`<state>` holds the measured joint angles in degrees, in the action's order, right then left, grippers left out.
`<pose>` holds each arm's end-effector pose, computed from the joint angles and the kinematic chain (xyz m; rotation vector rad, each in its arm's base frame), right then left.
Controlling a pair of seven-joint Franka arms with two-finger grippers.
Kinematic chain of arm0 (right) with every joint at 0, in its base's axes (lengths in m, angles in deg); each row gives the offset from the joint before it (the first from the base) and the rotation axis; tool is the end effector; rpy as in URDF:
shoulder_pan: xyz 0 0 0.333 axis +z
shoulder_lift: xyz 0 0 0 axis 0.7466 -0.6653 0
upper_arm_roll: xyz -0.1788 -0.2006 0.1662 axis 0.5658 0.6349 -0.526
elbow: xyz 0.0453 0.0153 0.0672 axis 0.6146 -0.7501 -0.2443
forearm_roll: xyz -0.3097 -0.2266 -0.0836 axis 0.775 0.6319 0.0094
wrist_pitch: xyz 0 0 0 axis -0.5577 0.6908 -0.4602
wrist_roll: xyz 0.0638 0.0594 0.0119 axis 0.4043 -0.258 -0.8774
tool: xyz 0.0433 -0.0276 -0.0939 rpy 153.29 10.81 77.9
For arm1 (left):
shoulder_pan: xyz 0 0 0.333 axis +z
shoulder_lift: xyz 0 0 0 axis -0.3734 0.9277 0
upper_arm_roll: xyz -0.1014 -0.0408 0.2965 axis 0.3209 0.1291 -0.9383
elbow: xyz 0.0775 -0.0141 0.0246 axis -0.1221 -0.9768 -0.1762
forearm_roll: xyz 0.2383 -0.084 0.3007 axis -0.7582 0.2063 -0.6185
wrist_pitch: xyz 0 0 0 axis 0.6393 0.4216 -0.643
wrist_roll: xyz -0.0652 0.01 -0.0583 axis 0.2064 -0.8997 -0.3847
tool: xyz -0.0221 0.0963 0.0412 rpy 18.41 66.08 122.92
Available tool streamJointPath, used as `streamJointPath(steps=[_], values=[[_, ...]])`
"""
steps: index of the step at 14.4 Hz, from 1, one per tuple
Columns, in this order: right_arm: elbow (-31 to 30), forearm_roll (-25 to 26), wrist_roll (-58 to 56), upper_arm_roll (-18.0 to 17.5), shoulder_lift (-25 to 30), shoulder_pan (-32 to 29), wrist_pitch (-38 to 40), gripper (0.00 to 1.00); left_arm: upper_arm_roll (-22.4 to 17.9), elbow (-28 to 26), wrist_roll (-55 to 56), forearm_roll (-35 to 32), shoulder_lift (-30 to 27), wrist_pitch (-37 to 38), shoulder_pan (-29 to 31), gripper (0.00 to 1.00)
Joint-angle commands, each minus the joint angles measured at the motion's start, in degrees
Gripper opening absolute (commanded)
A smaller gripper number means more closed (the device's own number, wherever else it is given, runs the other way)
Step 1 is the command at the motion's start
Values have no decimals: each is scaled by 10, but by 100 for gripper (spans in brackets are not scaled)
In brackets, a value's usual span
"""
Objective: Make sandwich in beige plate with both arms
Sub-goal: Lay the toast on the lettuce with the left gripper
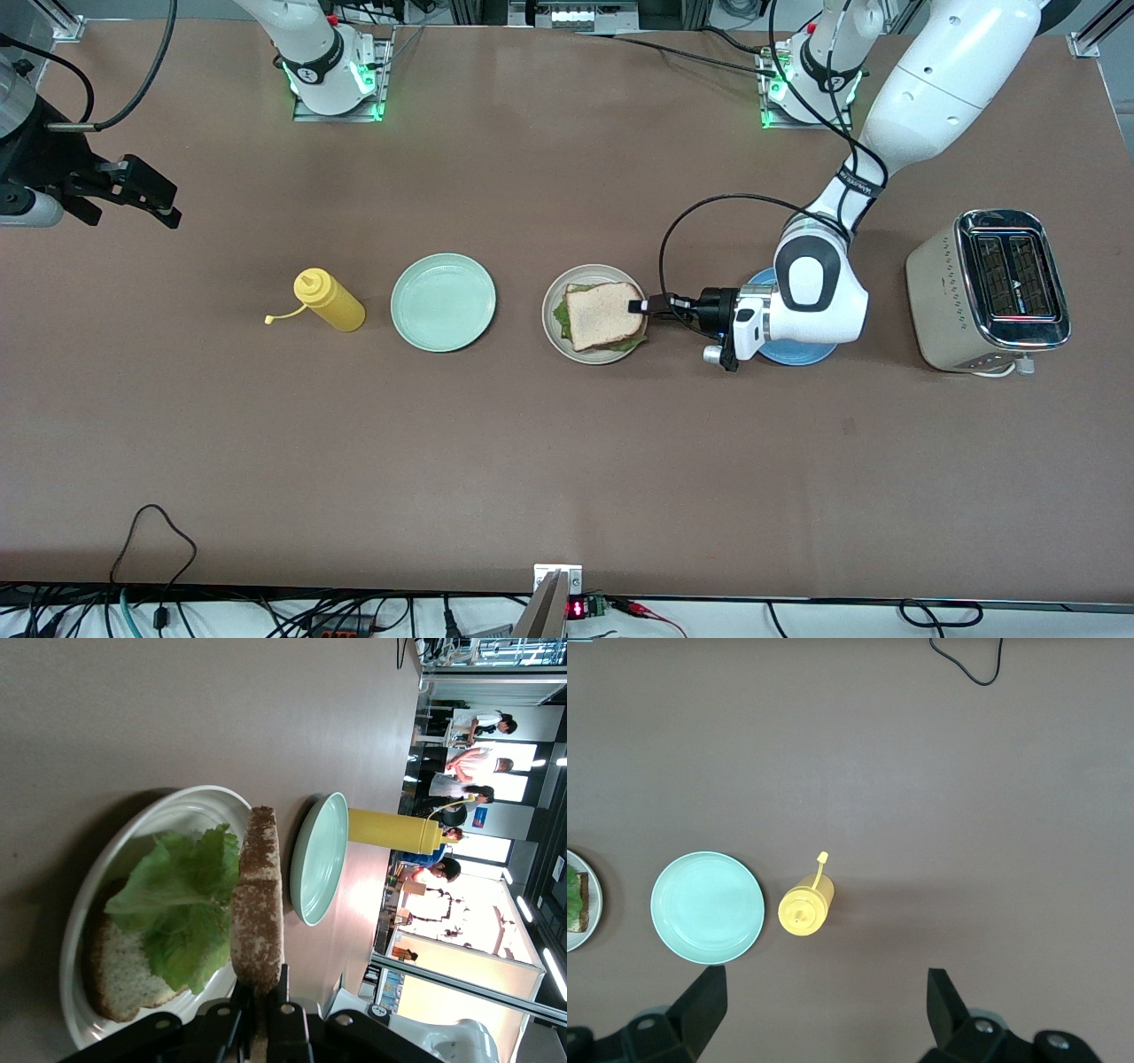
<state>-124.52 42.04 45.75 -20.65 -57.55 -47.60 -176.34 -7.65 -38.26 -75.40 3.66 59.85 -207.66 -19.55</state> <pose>0.5567 0.0447 0.6293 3.1366 -0.0454 0.1133 0.5707 -0.2448 0.1710 1.9750 0.0000 -0.2022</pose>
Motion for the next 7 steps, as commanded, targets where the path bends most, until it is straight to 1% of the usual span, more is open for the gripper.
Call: streamJointPath(steps=[1,2,3,4,5,6,7], values=[[8,-9,7,-7,-1,-8,6,100,1,-5,-39,32,6,-7,-8,2],[8,-9,7,-7,0,-8,6,100,1,-7,-39,37,6,-8,-11,3],[8,-9,7,-7,0,-8,6,100,1,-7,-39,45,6,-8,-13,8],[8,-9,8,-7,0,-8,6,100,0,-8,-39,45,8,-8,-17,23],[8,-9,8,-7,0,-8,6,100,0,-7,-40,45,13,-11,-18,82],[8,-9,8,-7,0,-8,6,100,1,-8,-40,46,13,-23,-18,100],[8,-9,8,-7,0,-8,6,100,0,-10,-40,45,13,-25,-18,100]])
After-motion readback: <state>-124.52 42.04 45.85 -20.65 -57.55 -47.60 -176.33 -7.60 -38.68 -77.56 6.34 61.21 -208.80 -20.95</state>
